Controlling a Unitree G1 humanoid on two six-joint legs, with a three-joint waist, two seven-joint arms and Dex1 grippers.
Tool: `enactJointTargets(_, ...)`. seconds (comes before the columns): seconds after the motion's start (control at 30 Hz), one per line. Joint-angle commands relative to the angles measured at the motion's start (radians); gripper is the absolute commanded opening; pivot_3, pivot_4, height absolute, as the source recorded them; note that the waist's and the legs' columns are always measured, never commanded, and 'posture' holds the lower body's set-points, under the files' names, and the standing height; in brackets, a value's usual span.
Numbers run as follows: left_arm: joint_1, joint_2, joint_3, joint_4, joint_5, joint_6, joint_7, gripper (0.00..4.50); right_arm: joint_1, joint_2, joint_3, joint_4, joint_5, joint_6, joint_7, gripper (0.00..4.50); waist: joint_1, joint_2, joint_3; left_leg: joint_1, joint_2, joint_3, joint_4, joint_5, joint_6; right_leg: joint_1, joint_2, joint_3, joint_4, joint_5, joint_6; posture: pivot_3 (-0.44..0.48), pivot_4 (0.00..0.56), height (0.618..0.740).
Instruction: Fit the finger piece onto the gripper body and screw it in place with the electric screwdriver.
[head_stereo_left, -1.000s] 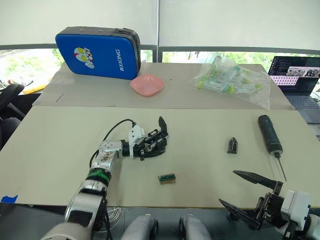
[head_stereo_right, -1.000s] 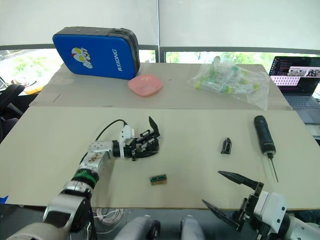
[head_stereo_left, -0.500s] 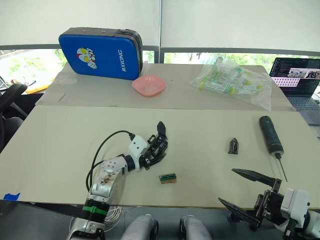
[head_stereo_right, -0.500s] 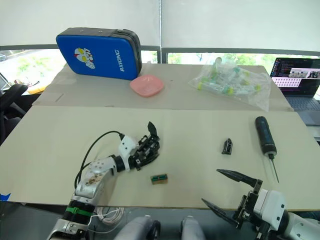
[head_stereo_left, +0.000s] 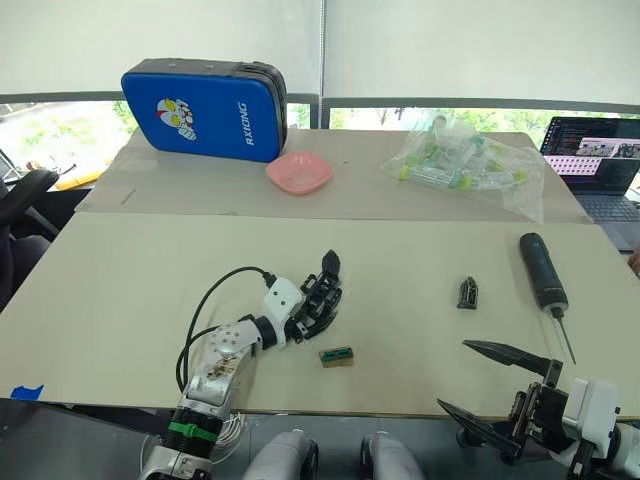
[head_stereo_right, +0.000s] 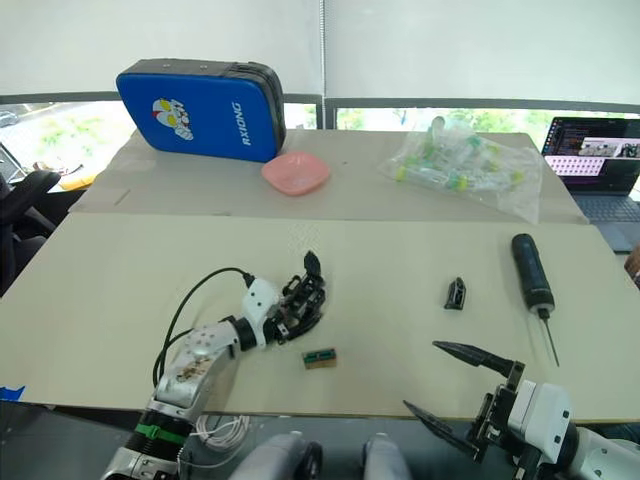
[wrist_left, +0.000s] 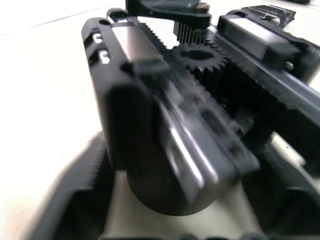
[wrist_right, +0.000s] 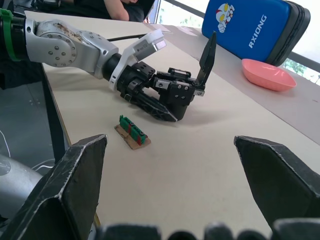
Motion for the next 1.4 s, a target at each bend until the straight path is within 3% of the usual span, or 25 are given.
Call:
enactJointTargets(0.03, 0.014, 0.02, -0.007, 0.014, -0.036, 0.025, -0.037, 4.42, -0.001, -0.002, -0.006, -0.037, 0.015, -0.012, -0.005, 4.5, -0.002, 0.0, 0.0, 0.0, 0.0, 0.0, 0.0, 0.0, 0.0, 0.0, 0.0, 0.0, 0.0, 0.0, 0.0, 0.0, 0.15, 0.74)
enactJointTargets(0.17, -0.002, 0.086, 0.024, 0.015, -0.08, 0.045, -0.097, 4.42, -0.004, -0.003, -0.002, -0.036, 0.015, -0.011, -0.007, 4.5, -0.008, 0.001, 0.0, 0.0, 0.0, 0.0, 0.0, 0.0, 0.0, 0.0, 0.0, 0.0, 0.0, 0.0, -0.001, 0.0, 0.15, 0.74)
enactJointTargets(0.33, -0.044, 0.2, 0.035, 0.11, -0.124, -0.038, -0.28, 4.42, -0.013, -0.009, 0.005, -0.03, 0.017, -0.008, -0.001, 4.5, -0.015, 0.002, -0.001, 0.001, 0.001, 0.0, -0.001, 0.0, 0.0, -0.001, 0.001, 0.0, 0.001, -0.001, -0.001, 0.0, 0.15, 0.74)
enactJointTargets(0.67, -0.306, 0.306, 0.048, 0.608, -0.138, -0.394, -0.68, 4.42, -0.025, -0.031, -0.002, -0.024, 0.037, 0.006, 0.012, 4.5, -0.008, 0.001, -0.001, 0.001, 0.001, 0.0, -0.001, 0.0, 0.0, -0.001, 0.001, 0.0, 0.0, 0.002, -0.006, 0.0, 0.15, 0.74)
enactJointTargets(0.9, -0.534, 0.195, 0.027, 0.876, -0.093, -0.507, -0.786, 4.42, -0.069, -0.065, -0.007, -0.005, 0.051, 0.021, 0.025, 4.5, 0.005, -0.003, 0.002, -0.002, -0.001, 0.0, 0.001, 0.0, 0.001, -0.002, 0.0, -0.003, -0.001, 0.005, -0.007, 0.0, 0.15, 0.74)
enactJointTargets(1.4, -0.681, 0.071, 0.024, 1.091, 0.0, -0.63, -0.814, 4.42, -0.022, -0.074, -0.079, -0.048, 0.058, 0.045, 0.019, 4.5, -0.007, -0.005, 0.003, -0.009, -0.001, 0.0, 0.004, -0.001, 0.002, -0.004, 0.001, -0.004, 0.0, 0.006, -0.006, 0.0, 0.15, 0.74)
